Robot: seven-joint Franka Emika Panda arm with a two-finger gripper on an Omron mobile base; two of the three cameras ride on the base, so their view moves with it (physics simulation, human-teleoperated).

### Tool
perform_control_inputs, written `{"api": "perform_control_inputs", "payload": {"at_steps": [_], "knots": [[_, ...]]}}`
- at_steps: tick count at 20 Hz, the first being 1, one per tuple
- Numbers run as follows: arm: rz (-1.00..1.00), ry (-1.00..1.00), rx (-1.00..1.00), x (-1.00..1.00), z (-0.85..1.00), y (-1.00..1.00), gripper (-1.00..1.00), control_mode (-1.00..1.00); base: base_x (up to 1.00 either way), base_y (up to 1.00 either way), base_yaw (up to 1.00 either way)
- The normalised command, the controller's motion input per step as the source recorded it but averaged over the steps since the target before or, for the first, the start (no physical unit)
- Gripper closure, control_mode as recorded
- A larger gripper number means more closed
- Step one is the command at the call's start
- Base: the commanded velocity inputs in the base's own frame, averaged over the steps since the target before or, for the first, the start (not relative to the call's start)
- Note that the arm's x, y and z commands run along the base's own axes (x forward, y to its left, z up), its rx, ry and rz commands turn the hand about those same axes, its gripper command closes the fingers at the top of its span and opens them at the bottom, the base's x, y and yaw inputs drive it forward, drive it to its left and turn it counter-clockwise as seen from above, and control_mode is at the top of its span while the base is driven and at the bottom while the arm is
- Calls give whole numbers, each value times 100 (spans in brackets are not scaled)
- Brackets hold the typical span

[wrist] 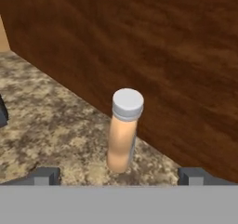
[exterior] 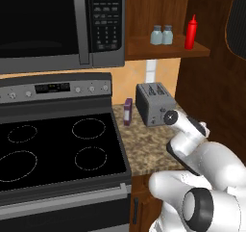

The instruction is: Put the shaker and condiment bottle from the counter next to their counterparts in the cabinet.

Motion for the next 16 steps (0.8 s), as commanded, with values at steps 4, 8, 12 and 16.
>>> {"api": "perform_control_inputs", "payload": {"at_steps": [4, 8, 12, 16], "knots": [[0, 0, 4, 28, -5, -12, -100, -100, 0, 0, 0], [0, -2, 4, 26, -14, -28, -100, -100, 0, 0, 0], [2, -3, 3, 4, -14, -29, -100, -100, 0, 0, 0], [1, -7, 4, 0, -22, -39, -100, -100, 0, 0, 0]]}}
